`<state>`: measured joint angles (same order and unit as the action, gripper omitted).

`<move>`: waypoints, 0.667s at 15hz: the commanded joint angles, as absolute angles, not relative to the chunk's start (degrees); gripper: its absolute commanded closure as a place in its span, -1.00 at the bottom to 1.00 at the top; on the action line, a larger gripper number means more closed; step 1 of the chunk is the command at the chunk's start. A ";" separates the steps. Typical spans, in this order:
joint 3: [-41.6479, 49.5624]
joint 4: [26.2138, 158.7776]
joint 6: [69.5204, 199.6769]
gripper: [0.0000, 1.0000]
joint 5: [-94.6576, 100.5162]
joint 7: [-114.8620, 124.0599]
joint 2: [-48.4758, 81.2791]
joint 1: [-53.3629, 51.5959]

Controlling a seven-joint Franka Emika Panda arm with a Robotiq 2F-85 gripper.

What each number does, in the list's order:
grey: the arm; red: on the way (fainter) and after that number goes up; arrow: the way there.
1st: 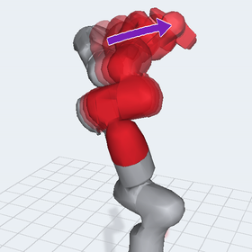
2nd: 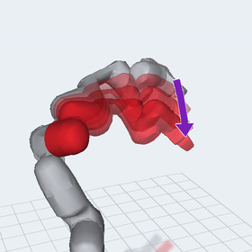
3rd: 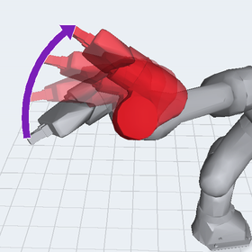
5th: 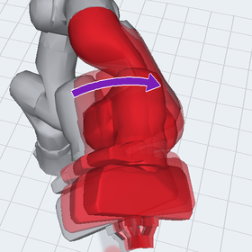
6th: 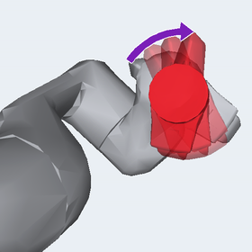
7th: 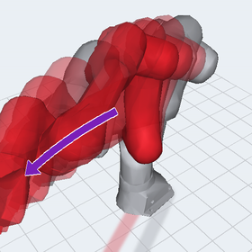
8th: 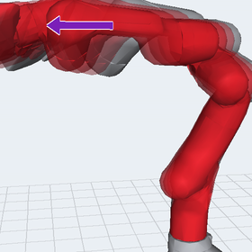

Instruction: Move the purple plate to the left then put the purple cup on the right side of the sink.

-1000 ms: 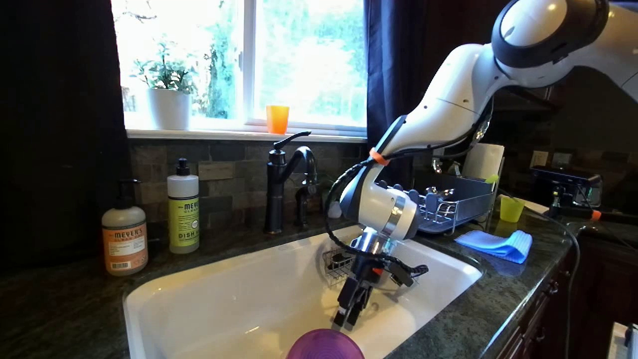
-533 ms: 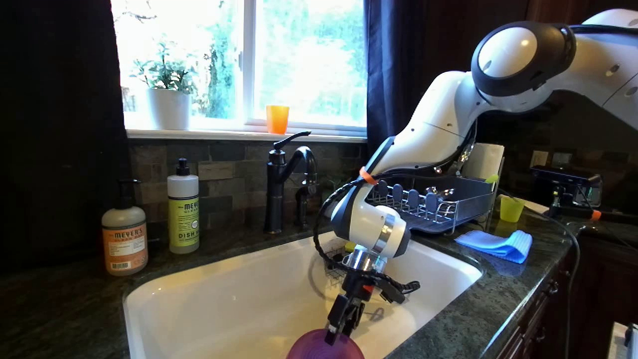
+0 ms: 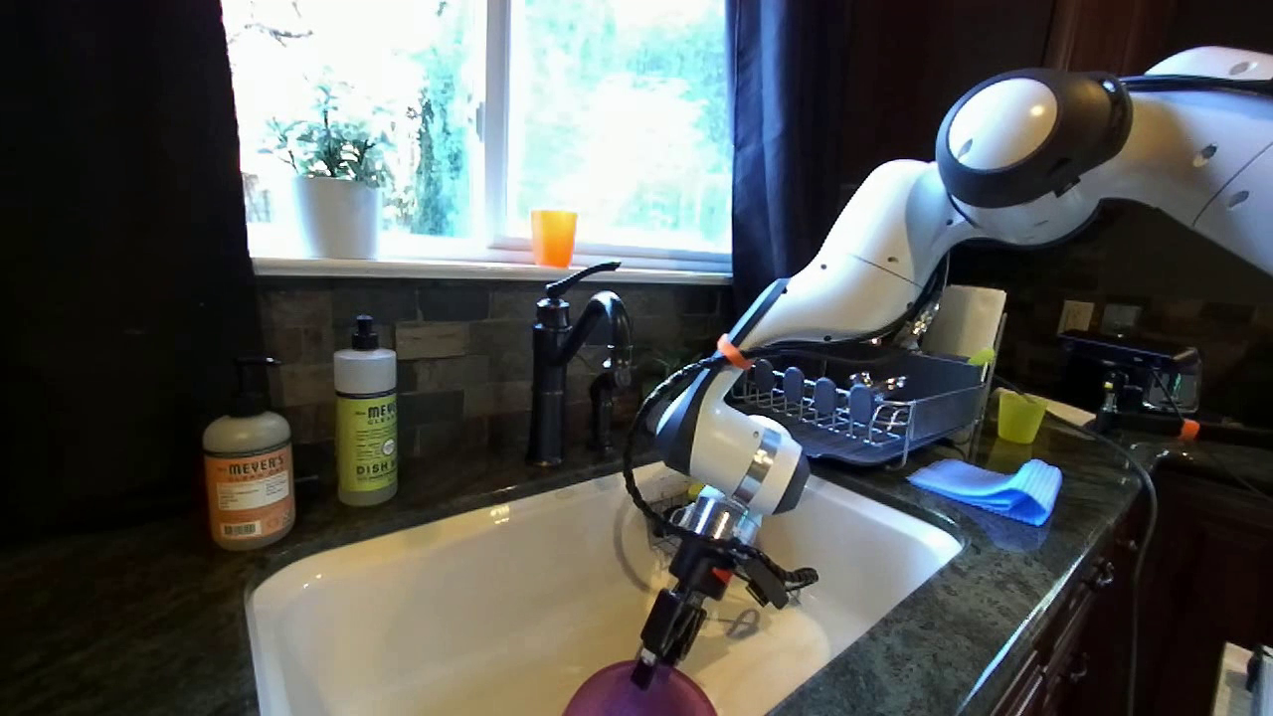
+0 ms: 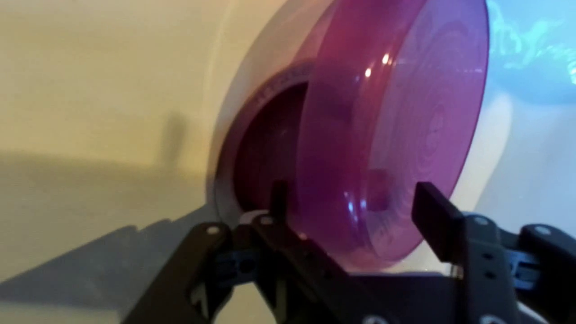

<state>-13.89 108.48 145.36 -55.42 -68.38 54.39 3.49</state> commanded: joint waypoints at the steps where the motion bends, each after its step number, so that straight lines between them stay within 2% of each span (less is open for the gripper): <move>1: -16.16 108.81 140.75 0.16 -55.55 -71.67 53.22 7.16; 5: -17.13 107.66 133.02 0.79 -56.87 -76.08 53.22 9.73; 8: -16.75 106.34 124.74 0.96 -58.08 -78.96 53.88 10.52; 10: -16.01 105.40 119.23 1.00 -58.37 -80.44 54.49 10.34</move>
<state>-16.38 106.70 125.51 -56.98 -77.28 53.31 9.95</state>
